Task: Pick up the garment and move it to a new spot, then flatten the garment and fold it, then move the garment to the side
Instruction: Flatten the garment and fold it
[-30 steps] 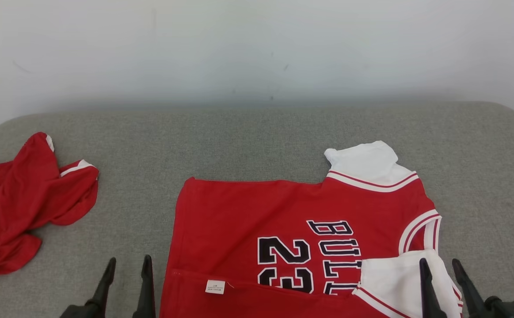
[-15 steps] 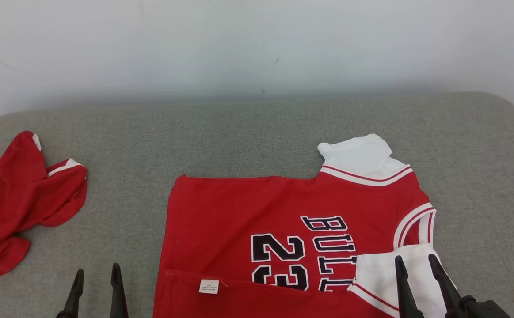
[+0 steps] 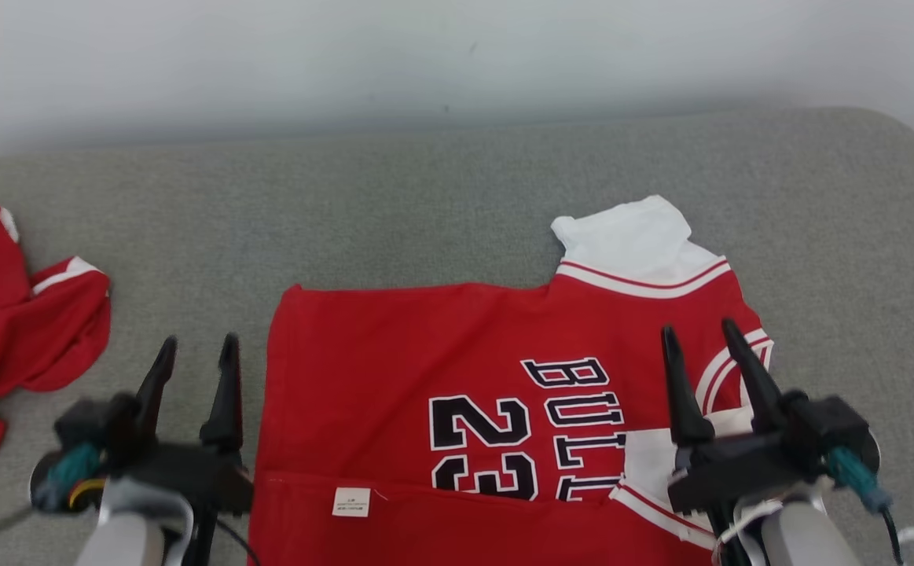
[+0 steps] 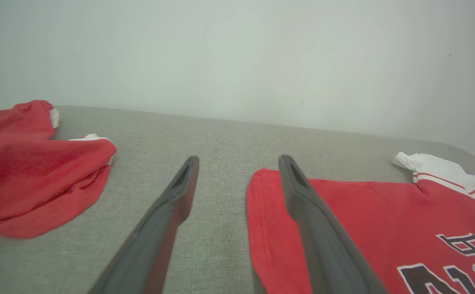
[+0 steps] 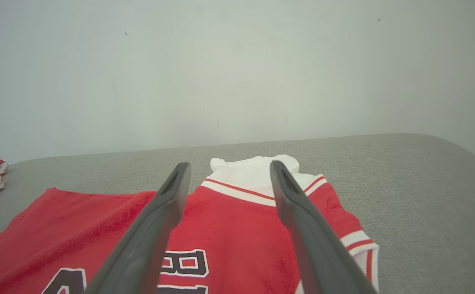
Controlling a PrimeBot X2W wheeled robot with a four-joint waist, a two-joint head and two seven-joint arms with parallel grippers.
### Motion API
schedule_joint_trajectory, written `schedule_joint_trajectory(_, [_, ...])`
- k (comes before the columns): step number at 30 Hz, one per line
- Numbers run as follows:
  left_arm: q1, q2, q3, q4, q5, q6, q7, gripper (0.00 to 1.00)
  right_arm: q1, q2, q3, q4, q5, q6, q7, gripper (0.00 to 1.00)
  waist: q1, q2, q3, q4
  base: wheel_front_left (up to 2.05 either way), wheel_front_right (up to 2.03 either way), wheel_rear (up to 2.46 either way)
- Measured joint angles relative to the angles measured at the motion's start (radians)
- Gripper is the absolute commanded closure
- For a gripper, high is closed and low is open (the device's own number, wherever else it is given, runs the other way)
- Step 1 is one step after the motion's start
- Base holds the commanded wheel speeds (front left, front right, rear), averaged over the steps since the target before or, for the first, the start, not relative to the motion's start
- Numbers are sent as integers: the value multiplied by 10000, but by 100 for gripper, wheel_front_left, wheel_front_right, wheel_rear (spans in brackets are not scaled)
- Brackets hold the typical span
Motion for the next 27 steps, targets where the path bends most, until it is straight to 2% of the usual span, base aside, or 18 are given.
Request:
schedule_joint_trajectory(5, [-1831, 1386, -1799, 642, -1981, -8, 1626, 0, -1271, -205, 324, 508, 153, 0, 2, 0, 1, 0, 513, -228, 0, 0, 0])
schedule_joint_trajectory(8, [-2661, 1954, -2376, 846, -3327, -15, 2777, 0, -1753, -251, 487, 677, 174, 0, 0, 0, 1, 1, 809, -407, 0, 0, 0])
schedule_joint_trajectory(12, [-3344, 2675, -3108, 934, -4424, -15, 4113, 0, -2068, -282, 744, 865, 184, 0, 0, 0, 1, 1, 1124, -711, 0, 0, 0])
schedule_joint_trajectory(20, [-3773, 3149, -3745, 1344, -4986, -15, 4750, 0, -2104, -290, 681, 1133, 263, 0, 2, 0, 0, 1, 1440, -1196, 0, 0, 0])
schedule_joint_trajectory(27, [-3947, 3212, -4011, 2247, -5212, -15, 4857, 0, -2076, -314, 673, 1164, 284, 0, 0, 0, 0, 1, 1506, -1443, 0, 0, 0])
